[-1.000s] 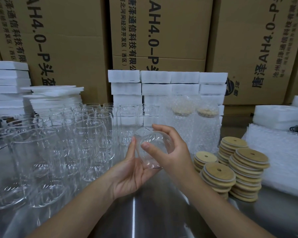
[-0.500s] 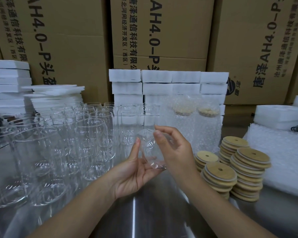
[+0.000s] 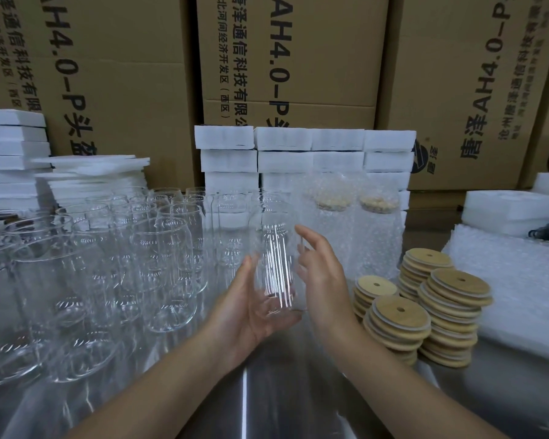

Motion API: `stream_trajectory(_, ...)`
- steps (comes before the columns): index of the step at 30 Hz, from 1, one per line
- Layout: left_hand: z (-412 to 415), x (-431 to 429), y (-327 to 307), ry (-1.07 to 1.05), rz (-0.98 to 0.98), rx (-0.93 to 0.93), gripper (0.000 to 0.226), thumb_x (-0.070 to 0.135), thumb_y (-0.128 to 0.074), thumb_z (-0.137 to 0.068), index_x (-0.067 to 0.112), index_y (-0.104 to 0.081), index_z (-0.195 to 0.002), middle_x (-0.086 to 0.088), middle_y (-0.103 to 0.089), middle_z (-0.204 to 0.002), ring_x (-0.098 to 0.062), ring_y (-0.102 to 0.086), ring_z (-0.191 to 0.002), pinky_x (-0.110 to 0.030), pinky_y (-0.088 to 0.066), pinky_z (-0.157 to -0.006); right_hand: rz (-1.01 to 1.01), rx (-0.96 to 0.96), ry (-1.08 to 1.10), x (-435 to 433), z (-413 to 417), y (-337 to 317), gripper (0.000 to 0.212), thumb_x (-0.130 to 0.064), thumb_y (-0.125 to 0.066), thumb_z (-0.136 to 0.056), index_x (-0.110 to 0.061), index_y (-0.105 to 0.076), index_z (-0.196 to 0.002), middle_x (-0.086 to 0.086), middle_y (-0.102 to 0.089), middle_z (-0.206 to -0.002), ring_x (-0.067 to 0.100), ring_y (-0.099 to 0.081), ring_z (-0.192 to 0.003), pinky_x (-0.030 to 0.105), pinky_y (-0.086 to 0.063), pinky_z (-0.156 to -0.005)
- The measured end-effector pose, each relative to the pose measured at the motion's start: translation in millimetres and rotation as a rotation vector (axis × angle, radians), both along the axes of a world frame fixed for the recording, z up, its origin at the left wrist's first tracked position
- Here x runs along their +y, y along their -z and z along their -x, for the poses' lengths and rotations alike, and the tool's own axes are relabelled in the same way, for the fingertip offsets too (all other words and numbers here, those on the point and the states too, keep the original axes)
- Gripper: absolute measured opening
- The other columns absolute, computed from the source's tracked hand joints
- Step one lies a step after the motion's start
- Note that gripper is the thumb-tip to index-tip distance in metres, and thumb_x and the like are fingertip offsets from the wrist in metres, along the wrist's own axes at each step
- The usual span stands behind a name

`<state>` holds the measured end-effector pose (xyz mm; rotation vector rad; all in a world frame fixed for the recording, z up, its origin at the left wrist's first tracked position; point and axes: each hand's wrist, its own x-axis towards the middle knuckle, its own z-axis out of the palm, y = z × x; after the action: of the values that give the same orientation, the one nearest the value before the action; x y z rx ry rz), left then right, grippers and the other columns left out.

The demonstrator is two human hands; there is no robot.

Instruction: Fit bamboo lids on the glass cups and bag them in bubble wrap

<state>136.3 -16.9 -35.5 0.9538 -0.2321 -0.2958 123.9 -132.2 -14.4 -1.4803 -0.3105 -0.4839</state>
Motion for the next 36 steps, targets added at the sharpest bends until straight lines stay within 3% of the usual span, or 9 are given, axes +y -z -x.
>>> stream_trajectory(3, 4.4, 0.2, -0.7, -0.035, -0.11, -0.107, 0.043, 0.064, -0.05, -0.073, 0.048, -0.069, -0.108, 0.002, -0.074, -0.106, -0.024, -0.069, -0.104, -0.046, -0.058, -0.082, 0.164, -0.052, 0.038, 7.4, 3.0, 5.1, 0.031, -0.026, -0.046, -0.099, -0.049, -0.045, -0.12, -0.028, -0.038, -0.132, 0.0, -0.032, -0.136, 0.025, -0.027, -0.113)
stream_trajectory(5, 9.5, -0.4, -2.0, -0.083, -0.163, -0.166, 0.072, 0.057, -0.064, -0.063, 0.048, -0.047, -0.133, 0.008, -0.073, -0.111, -0.017, -0.072, -0.091, -0.034, -0.06, -0.066, 0.227, -0.068, 0.045, 11.0, 5.1, 7.4, 0.036, -0.027, -0.044, -0.1, -0.052, -0.035, -0.124, -0.024, -0.03, -0.14, -0.001, -0.027, -0.138, 0.026, -0.025, -0.114)
stream_trajectory(9, 12.6, -2.0, 0.0, -0.137, -0.185, -0.222, 0.098, 0.041, -0.076, -0.057, 0.054, -0.029, -0.142, 0.015, -0.069, -0.103, -0.02, -0.062, -0.112, -0.028, -0.057, -0.063, 0.141, -0.022, 0.029, 8.1, 4.7, 4.6, 0.039, -0.028, -0.041, -0.101, -0.051, -0.031, -0.131, -0.02, -0.03, -0.142, -0.01, -0.031, -0.129, 0.013, -0.026, -0.103)
stream_trajectory(18, 12.9, 5.3, -1.3, -0.208, -0.424, -0.349, 0.093, 0.058, -0.072, -0.056, 0.057, -0.032, -0.139, 0.014, -0.056, -0.1, -0.009, -0.068, -0.098, -0.043, -0.058, -0.084, -0.082, 0.181, -0.061, 1.2, 4.5, -7.3, 0.034, -0.045, -0.04, -0.098, -0.061, -0.026, -0.124, -0.005, -0.033, -0.152, 0.018, -0.037, -0.135, 0.035, -0.031, -0.103)
stream_trajectory(23, 17.4, 6.6, -2.9, -0.268, -0.549, -0.44, 0.087, 0.067, -0.051, -0.059, 0.057, -0.025, -0.141, 0.042, -0.057, -0.085, 0.005, -0.064, -0.095, -0.007, -0.048, -0.067, -0.207, 0.29, -0.128, -3.8, 0.1, -10.6, 0.042, -0.052, -0.044, -0.094, -0.045, -0.036, -0.134, -0.002, -0.051, -0.139, 0.02, -0.055, -0.119, 0.034, -0.047, -0.089)
stream_trajectory(26, 20.5, 6.0, -4.0, -0.25, -0.583, -0.479, 0.077, 0.068, -0.04, -0.067, 0.061, -0.021, -0.141, 0.05, -0.042, -0.089, 0.026, -0.056, -0.073, 0.002, -0.04, -0.055, -0.236, 0.403, -0.192, -7.3, -0.3, -12.8, 0.051, -0.062, -0.047, -0.087, -0.034, -0.05, -0.13, 0.006, -0.062, -0.124, 0.026, -0.064, -0.107, 0.049, -0.052, -0.089)
stream_trajectory(30, 20.1, 0.3, -6.7, -0.186, -0.562, -0.474, 0.065, 0.069, -0.036, -0.073, 0.07, -0.019, -0.136, 0.036, -0.043, -0.124, 0.018, -0.061, -0.087, -0.009, -0.052, -0.061, -0.304, 0.341, -0.127, -6.4, -1.2, -12.7, 0.042, -0.056, -0.049, -0.09, -0.03, -0.051, -0.123, 0.006, -0.067, -0.108, 0.019, -0.071, -0.084, 0.032, -0.058, -0.06)
stream_trajectory(32, 19.6, -1.8, -5.0, -0.195, -0.576, -0.449, 0.056, 0.077, -0.041, -0.071, 0.079, -0.024, -0.124, 0.019, -0.058, -0.123, -0.008, -0.069, -0.094, -0.027, -0.059, -0.069, -0.307, 0.246, -0.025, -3.2, -1.3, -9.8, 0.047, -0.053, -0.051, -0.09, -0.026, -0.047, -0.128, 0.002, -0.065, -0.108, 0.016, -0.069, -0.088, 0.031, -0.057, -0.07)
stream_trajectory(36, 15.2, -5.1, 4.3, -0.288, -0.615, -0.509, 0.074, 0.078, -0.056, -0.067, 0.058, -0.021, -0.13, 0.018, -0.049, -0.124, -0.002, -0.068, -0.082, -0.03, -0.059, -0.072, -0.204, 0.072, 0.153, 1.0, 3.6, -4.6, 0.071, -0.071, -0.047, -0.068, -0.037, -0.035, -0.129, -0.012, -0.056, -0.117, 0.008, -0.06, -0.105, 0.026, -0.047, -0.087)
